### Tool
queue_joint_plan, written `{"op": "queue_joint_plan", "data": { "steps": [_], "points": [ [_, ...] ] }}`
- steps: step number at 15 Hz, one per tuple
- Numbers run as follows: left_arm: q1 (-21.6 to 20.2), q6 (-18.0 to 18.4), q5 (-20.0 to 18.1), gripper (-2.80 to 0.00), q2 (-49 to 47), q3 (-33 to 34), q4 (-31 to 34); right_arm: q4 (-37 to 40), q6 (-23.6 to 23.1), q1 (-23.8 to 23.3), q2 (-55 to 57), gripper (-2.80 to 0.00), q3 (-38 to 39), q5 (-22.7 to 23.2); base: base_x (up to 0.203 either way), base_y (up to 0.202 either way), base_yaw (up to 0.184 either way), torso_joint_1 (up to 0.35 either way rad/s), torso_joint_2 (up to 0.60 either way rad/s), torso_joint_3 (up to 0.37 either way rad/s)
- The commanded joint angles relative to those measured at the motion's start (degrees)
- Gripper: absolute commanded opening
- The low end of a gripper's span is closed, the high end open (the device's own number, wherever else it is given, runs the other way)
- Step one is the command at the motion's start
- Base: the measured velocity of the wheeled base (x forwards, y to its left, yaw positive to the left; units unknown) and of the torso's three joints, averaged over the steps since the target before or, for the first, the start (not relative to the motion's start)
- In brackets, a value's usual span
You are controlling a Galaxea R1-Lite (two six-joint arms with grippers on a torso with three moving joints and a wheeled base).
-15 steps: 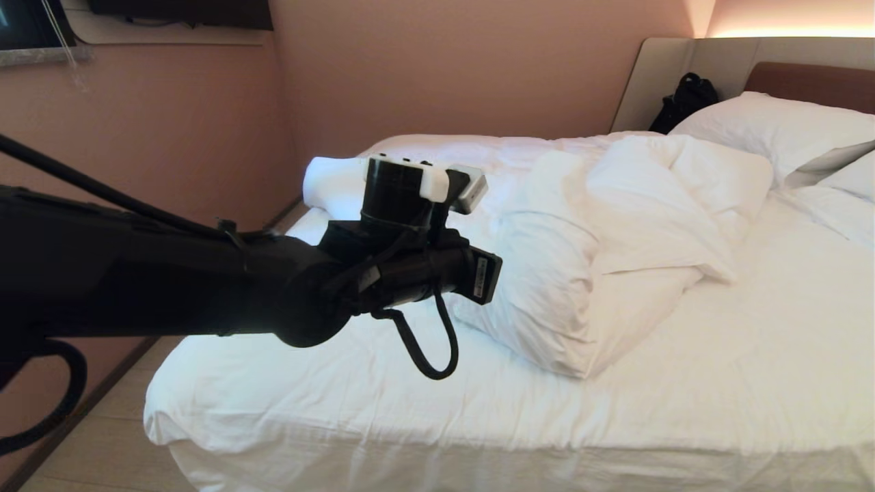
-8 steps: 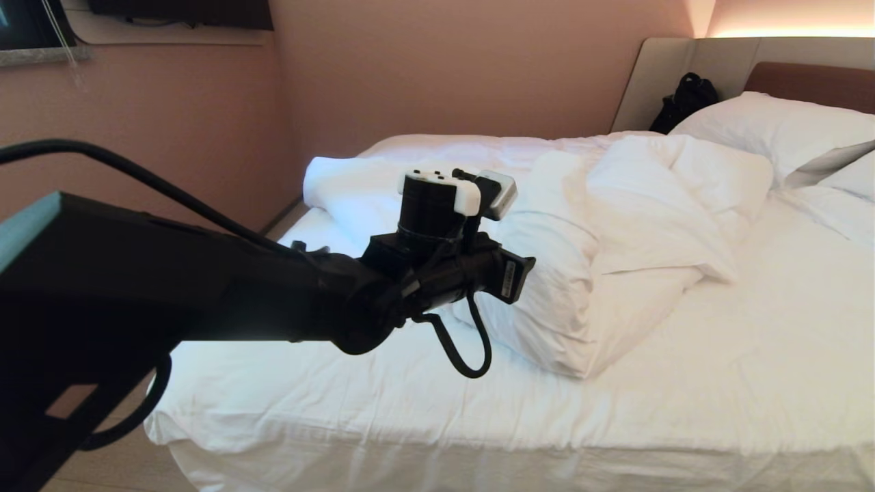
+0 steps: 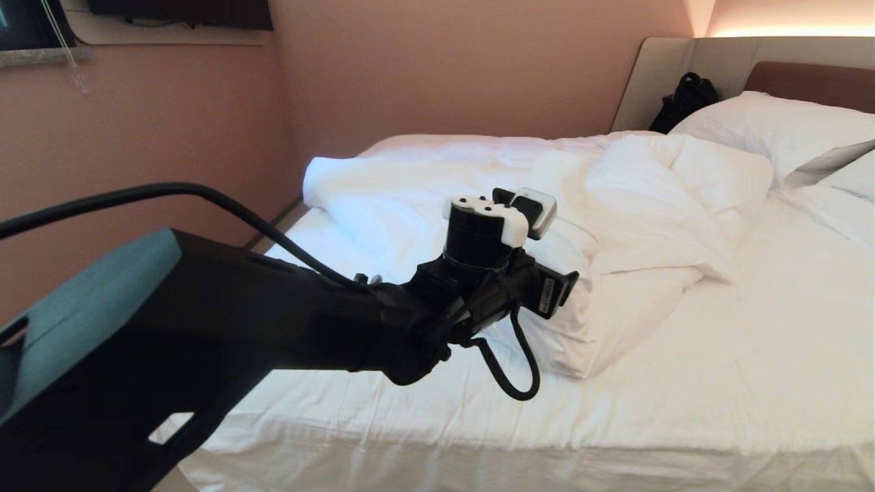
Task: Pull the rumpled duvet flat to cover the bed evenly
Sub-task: Hold the folded corner of the quilt
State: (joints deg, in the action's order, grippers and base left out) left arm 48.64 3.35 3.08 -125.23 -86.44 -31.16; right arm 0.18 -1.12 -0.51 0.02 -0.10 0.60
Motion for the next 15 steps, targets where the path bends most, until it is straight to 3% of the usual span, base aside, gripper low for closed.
{"op": "queue_joint_plan", "data": {
  "steps": [1,6,14,15],
  "points": [
    [1.19,0.08,0.00,0.00,-1.07,-1.19,-0.04,-0.01,-0.02,-0.02,0.06,-2.80,0.01,0.02,0.000,0.000,0.000,0.000,0.00,0.000],
    [1.10,-0.10,0.09,0.00,-5.37,-4.79,-0.39,-0.01,-0.02,-0.02,-0.02,-2.80,0.01,-0.07,0.000,0.000,0.000,0.000,0.00,0.000],
    [-2.50,-0.10,0.18,0.00,-11.53,-11.12,1.72,-0.01,-0.02,0.07,-0.02,-2.80,0.01,0.02,0.000,0.000,0.000,0.000,0.00,0.000],
    [-2.59,-0.01,0.18,-2.80,-11.76,-11.28,2.10,-0.01,-0.02,-0.02,0.00,-2.80,0.01,0.02,0.000,0.000,0.000,0.000,0.00,0.000]
  ]
}}
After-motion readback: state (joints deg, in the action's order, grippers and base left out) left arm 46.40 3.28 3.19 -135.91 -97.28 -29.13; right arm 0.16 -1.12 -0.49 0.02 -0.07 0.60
